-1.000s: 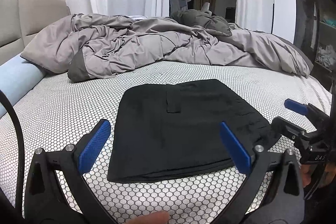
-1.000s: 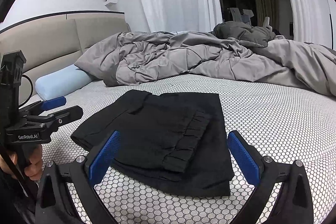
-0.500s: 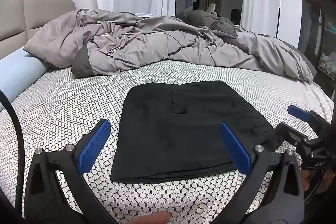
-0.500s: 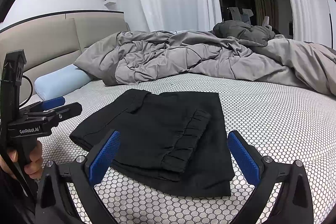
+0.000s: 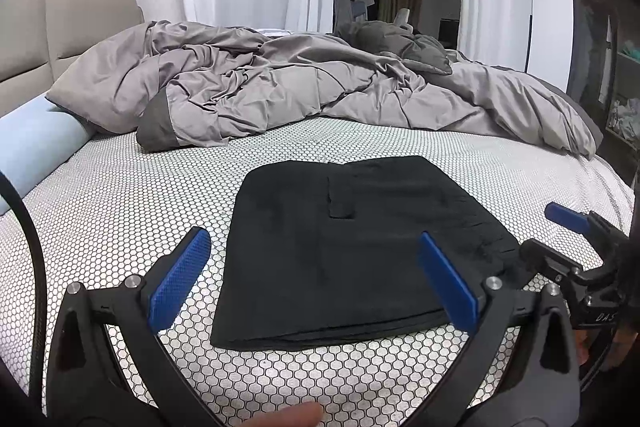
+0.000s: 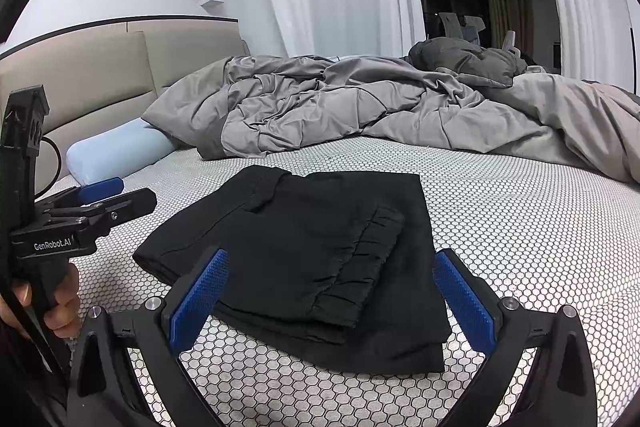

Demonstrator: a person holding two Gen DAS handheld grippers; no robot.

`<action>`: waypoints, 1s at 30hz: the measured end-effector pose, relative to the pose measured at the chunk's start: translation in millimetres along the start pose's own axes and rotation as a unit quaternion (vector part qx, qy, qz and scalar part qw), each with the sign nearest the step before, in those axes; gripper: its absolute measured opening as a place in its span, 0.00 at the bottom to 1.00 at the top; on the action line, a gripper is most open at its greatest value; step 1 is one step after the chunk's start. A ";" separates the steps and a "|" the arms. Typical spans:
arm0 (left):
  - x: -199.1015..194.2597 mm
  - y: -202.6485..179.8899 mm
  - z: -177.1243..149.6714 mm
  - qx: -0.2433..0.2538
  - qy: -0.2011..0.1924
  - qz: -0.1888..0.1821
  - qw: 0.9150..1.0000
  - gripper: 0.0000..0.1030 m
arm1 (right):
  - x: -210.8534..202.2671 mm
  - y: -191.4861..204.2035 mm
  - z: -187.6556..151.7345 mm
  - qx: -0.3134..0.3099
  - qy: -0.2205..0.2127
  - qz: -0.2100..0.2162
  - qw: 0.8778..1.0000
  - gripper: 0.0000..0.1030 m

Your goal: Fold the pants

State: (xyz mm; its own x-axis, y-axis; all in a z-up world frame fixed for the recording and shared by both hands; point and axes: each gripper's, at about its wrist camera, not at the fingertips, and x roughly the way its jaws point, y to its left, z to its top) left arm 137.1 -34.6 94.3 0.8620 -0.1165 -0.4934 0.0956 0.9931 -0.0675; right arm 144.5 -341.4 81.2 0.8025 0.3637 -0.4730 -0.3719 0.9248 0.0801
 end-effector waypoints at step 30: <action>-3.2 1.4 -1.3 0.005 -0.009 -0.002 1.000 0.99 | 2.1 -3.8 -0.8 -0.004 0.006 0.003 1.000 1.00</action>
State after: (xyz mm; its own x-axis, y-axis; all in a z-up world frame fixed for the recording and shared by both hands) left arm 133.8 -32.8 94.7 0.8702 -0.1206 -0.4776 0.1037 0.9927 -0.0617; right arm 147.2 -344.3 79.2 0.7944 0.3680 -0.4833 -0.3811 0.9215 0.0752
